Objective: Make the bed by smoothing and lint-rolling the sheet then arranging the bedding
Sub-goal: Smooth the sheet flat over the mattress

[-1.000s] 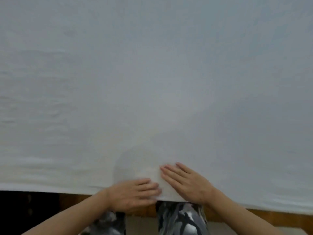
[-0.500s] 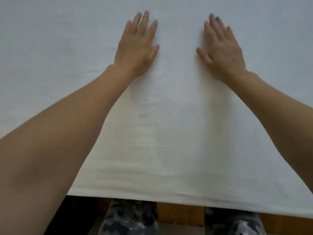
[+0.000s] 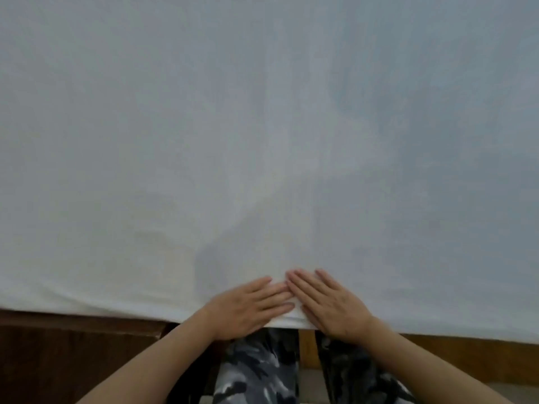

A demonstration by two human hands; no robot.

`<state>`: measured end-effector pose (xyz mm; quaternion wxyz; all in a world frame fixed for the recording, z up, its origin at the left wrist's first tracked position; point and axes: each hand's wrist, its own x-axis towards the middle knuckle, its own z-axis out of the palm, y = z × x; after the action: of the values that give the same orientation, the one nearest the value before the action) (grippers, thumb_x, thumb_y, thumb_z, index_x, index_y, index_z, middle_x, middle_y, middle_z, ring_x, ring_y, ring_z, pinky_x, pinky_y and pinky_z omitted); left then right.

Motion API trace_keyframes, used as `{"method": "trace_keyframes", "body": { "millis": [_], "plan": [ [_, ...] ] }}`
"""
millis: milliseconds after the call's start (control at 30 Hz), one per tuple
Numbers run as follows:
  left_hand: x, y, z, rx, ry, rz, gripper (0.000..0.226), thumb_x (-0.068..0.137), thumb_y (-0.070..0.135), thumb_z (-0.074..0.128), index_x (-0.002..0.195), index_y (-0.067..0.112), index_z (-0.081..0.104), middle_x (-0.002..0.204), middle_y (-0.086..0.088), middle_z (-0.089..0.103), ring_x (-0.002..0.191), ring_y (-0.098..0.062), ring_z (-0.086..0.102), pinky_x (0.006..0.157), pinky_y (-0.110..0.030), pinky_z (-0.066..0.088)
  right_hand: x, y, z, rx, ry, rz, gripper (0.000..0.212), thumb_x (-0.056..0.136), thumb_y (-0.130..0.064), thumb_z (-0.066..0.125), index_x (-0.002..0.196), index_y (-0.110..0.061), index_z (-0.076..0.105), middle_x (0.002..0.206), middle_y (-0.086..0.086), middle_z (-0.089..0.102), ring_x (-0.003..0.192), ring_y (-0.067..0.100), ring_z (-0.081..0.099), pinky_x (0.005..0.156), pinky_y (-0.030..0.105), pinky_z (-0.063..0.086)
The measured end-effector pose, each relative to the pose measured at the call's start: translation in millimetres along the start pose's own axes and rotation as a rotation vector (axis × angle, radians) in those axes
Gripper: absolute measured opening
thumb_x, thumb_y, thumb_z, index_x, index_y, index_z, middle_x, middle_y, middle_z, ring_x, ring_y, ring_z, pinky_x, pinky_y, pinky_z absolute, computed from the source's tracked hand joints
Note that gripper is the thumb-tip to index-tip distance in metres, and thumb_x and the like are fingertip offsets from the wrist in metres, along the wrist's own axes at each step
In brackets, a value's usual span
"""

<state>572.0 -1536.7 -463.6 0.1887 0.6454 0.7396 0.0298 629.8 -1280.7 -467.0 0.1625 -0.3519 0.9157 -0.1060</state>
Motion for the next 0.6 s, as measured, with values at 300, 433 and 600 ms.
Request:
{"method": "trace_keyframes", "body": {
  "millis": [300,433,600],
  "plan": [
    [29,-109,-60,-0.146,0.425,-0.217,0.035,0.104,0.024,0.034,0.13,0.006,0.048,0.132,-0.023,0.057,0.127,-0.033,0.046,0.11,-0.044,0.032,53,53,-58,0.197,0.248,0.062,0.053,0.104,-0.033,0.029,0.15,-0.011,0.017,0.157,0.01,0.026,0.148,0.017,0.011,0.12,0.036,0.01],
    [64,-234,-114,0.072,0.445,-0.64,0.045,0.1,0.029,0.041,0.136,0.002,0.048,0.144,-0.026,0.043,0.134,-0.04,0.042,0.111,-0.047,0.031,135,184,-113,-0.018,0.362,0.382,0.057,0.102,-0.032,0.035,0.146,0.003,0.027,0.149,0.025,0.034,0.144,0.03,0.022,0.118,0.041,0.013],
    [101,-296,-133,-0.019,0.262,-0.823,0.065,0.099,0.04,0.029,0.151,0.003,0.021,0.16,-0.021,0.012,0.148,-0.035,0.011,0.12,-0.044,0.007,191,267,-143,0.009,0.286,0.645,0.066,0.1,-0.04,0.027,0.152,-0.001,0.014,0.16,0.015,0.012,0.149,0.027,0.009,0.12,0.039,0.003]
  ]
}}
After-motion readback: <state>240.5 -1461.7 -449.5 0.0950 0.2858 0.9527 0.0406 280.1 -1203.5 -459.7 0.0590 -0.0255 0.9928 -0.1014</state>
